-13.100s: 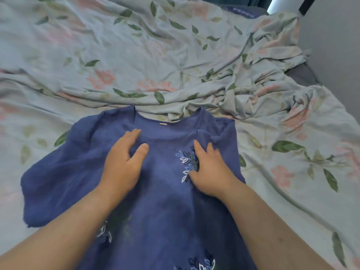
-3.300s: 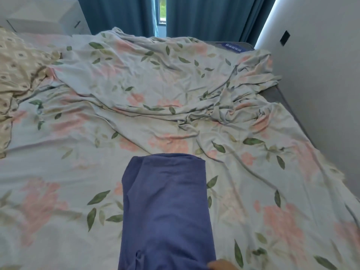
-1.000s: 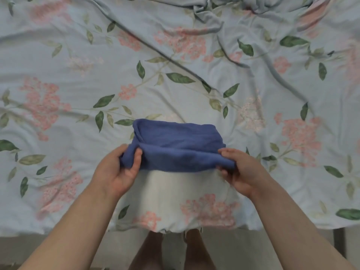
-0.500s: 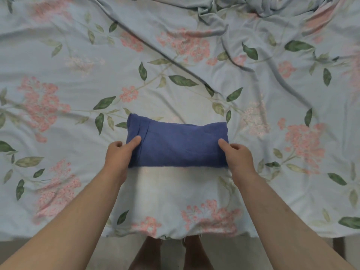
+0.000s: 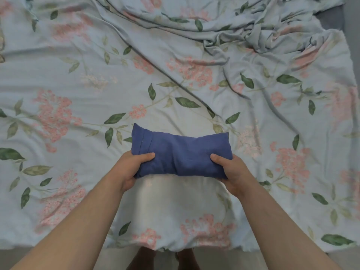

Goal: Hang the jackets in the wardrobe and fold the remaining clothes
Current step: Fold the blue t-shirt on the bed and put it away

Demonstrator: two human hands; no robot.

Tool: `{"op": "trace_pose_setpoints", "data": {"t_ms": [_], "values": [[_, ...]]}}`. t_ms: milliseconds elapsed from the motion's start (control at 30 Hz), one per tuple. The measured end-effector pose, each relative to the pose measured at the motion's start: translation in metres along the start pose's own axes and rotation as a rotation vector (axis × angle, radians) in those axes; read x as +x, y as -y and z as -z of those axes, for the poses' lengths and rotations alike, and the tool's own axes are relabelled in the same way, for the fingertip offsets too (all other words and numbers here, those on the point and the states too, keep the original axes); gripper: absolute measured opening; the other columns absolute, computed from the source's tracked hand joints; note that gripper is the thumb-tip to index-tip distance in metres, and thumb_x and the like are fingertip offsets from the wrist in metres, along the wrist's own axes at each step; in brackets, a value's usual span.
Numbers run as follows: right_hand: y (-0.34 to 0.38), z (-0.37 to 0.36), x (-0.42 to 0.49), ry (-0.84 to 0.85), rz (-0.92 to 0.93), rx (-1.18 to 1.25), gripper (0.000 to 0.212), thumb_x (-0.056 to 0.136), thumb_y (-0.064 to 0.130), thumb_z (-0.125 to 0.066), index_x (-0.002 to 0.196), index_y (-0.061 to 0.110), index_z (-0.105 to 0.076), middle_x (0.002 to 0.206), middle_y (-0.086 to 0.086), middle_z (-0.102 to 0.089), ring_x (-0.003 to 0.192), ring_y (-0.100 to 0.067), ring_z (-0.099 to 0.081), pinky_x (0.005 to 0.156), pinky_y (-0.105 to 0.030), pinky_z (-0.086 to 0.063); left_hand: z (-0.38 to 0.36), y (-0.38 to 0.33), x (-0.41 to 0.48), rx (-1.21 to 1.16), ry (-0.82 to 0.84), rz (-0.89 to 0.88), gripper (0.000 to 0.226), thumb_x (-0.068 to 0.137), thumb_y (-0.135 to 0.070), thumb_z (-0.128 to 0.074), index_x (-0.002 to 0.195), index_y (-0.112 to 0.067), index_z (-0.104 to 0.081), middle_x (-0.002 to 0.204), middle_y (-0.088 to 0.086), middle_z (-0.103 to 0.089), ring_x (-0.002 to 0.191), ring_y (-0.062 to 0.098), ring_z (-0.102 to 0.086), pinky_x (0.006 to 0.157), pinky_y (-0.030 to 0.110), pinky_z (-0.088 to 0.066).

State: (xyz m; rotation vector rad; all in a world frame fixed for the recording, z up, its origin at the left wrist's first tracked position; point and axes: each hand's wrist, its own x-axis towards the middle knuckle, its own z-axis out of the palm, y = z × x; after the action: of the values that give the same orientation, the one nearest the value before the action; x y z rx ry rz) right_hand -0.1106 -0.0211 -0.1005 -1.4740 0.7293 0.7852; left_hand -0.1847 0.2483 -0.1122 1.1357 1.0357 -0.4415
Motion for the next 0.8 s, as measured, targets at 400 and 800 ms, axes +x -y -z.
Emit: {"op": "trace_pose_setpoints", "data": {"t_ms": [400, 800], "values": [[0.128, -0.068, -0.123, 0.209, 0.324, -0.024, 0.029, 0.086, 0.008, -0.072, 0.112, 0.02, -0.066, 0.106, -0.002, -0.076, 0.094, -0.024, -0.074, 0.068, -0.033, -0.059, 0.066, -0.116, -0.158, -0.239, -0.122, -0.332, 0.043, 0.066, -0.016, -0.077, 0.108, -0.014, -0.069, 0.104, 0.011, -0.075, 0.092, 0.031, -0.065, 0.075, 0.04, -0.039], [0.233, -0.142, -0.301, 0.594, 0.572, -0.115, 0.026, 0.084, 0.008, -0.073, 0.105, 0.021, -0.068, 0.097, -0.002, -0.077, 0.085, -0.025, -0.075, 0.056, -0.031, -0.058, 0.104, -0.142, -0.398, -0.555, -0.394, -0.665, 0.038, 0.065, -0.014, -0.077, 0.103, -0.019, -0.074, 0.105, 0.01, -0.075, 0.093, 0.031, -0.072, 0.084, 0.047, -0.043]]}}
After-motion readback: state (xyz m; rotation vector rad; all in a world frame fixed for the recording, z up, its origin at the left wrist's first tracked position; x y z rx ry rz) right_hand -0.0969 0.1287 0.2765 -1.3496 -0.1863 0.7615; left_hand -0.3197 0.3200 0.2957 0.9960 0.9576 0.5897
